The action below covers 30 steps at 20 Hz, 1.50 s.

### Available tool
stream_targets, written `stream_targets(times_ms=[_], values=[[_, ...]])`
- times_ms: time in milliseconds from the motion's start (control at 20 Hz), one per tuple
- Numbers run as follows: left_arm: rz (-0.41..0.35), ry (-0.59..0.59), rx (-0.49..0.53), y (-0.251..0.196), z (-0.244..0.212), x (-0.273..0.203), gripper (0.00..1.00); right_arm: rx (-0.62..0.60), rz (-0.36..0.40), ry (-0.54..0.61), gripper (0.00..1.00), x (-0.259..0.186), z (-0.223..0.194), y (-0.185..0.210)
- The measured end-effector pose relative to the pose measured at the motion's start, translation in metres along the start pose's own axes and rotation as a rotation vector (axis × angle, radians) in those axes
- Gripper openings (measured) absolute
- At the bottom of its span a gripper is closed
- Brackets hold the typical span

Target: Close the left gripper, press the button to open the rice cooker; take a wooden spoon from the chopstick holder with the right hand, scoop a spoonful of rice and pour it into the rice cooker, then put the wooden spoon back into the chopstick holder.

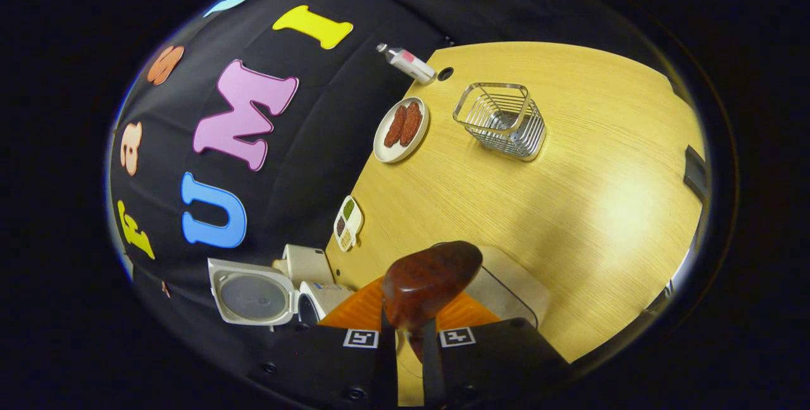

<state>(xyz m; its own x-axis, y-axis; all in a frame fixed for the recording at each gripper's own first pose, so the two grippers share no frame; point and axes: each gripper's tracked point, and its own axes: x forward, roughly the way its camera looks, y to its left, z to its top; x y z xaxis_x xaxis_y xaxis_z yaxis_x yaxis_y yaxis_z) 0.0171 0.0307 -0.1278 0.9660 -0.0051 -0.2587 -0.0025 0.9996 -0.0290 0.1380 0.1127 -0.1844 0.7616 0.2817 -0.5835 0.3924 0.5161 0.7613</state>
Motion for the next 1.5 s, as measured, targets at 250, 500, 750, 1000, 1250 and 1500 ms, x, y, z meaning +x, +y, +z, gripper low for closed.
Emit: stream_targets(times_ms=[250, 500, 750, 1000, 1250, 1500], values=[[-0.016, -0.009, 0.011, -0.005, 0.004, -0.001, 0.96, 0.077, 0.056, -0.006, 0.2, -0.008, 0.021, 0.033], [-0.006, -0.017, 0.014, 0.001, 0.005, -0.005, 0.96, 0.083, 0.125, 0.024, 0.2, -0.005, 0.021, 0.086], [0.012, -0.019, -0.021, 0.016, 0.008, -0.009, 0.96, 0.041, 0.201, 0.046, 0.2, 0.004, 0.008, 0.152], [0.062, -0.023, -0.063, 0.038, 0.008, -0.011, 0.95, -0.015, 0.24, 0.075, 0.2, 0.023, -0.019, 0.204], [0.118, -0.025, -0.099, 0.067, 0.007, -0.013, 0.95, -0.071, 0.267, 0.113, 0.2, 0.048, -0.057, 0.252], [0.169, -0.02, -0.161, 0.091, 0.003, -0.017, 0.96, -0.225, 0.293, 0.114, 0.2, 0.071, -0.103, 0.289]])
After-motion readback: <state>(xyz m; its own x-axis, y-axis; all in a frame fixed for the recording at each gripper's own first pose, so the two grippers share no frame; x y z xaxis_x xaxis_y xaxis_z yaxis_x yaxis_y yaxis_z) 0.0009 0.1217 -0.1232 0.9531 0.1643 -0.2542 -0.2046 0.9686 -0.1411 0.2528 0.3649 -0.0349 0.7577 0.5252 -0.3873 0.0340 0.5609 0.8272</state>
